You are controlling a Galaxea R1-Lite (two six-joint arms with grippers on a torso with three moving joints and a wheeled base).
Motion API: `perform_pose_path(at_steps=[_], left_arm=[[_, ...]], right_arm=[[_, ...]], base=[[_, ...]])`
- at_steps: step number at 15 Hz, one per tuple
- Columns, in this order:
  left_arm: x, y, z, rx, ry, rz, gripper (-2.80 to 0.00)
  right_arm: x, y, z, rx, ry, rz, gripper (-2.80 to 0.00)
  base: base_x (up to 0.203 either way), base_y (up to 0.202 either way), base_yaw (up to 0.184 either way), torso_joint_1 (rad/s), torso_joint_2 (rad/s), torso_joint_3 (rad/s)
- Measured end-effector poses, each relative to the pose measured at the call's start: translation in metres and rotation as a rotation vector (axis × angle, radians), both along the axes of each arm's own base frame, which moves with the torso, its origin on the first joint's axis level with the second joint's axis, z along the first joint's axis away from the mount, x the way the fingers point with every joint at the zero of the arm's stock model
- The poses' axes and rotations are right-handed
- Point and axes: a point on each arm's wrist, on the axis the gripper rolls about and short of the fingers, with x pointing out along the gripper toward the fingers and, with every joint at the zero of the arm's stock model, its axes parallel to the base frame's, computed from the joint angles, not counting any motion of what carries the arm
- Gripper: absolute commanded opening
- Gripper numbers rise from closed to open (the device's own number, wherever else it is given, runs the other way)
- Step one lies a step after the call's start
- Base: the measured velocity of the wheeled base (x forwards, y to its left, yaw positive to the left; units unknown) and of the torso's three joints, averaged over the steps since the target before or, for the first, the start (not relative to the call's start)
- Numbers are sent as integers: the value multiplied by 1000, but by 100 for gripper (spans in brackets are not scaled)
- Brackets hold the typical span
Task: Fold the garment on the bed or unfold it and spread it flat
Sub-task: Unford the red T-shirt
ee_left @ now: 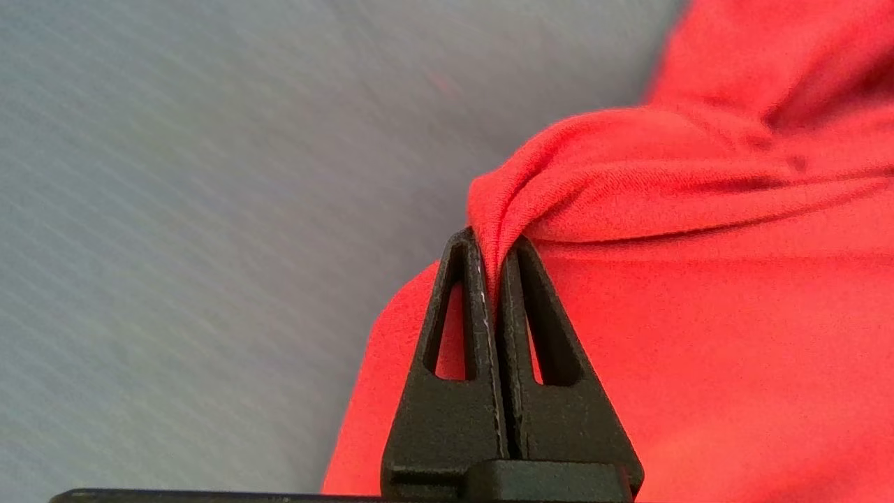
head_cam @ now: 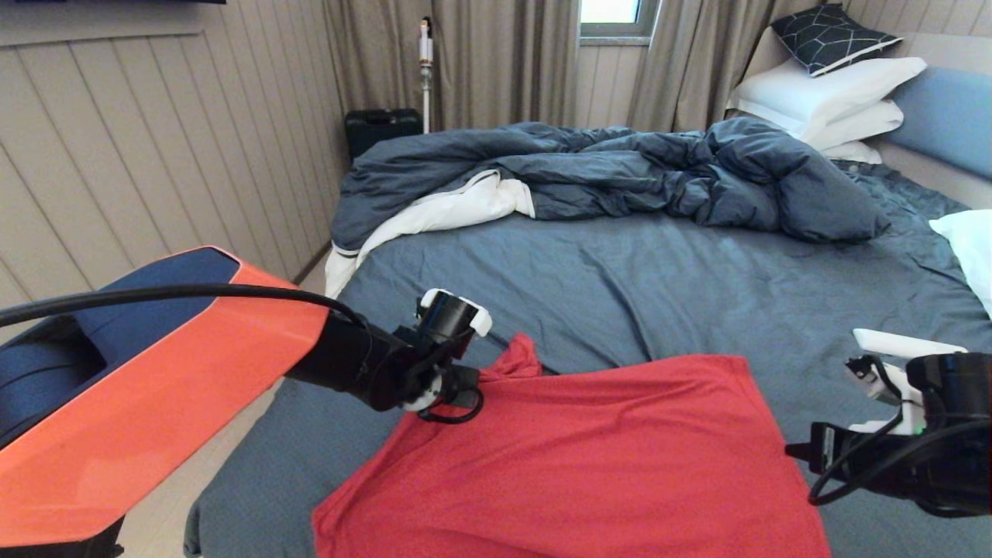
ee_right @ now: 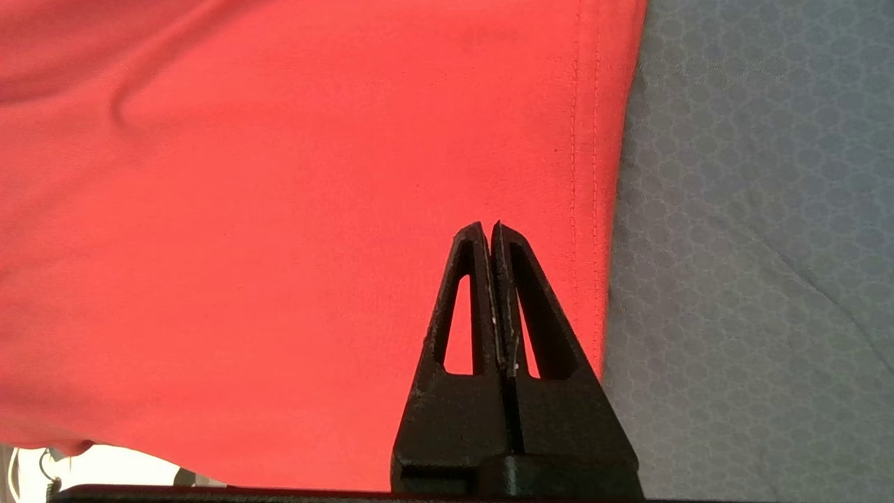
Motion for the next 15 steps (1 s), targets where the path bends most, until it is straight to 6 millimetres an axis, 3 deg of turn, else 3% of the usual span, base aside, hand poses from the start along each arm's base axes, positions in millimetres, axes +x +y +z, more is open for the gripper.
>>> perform_pose_path(at_steps=[7,14,15], left_arm=[[42,51,0,18,-64,99,-280],[54,68,-13,48,-41,127,-280],[53,68,-14,55,-32,128,0]], right_arm=[[-1,1,-3,1,14,3,-280],[-1,1,-3,1,16,2,-280],[-1,1,-3,0,15,2,-280]], base=[[0,0,0,0,0,0],[0,0,0,0,0,0],[0,0,0,0,0,0]])
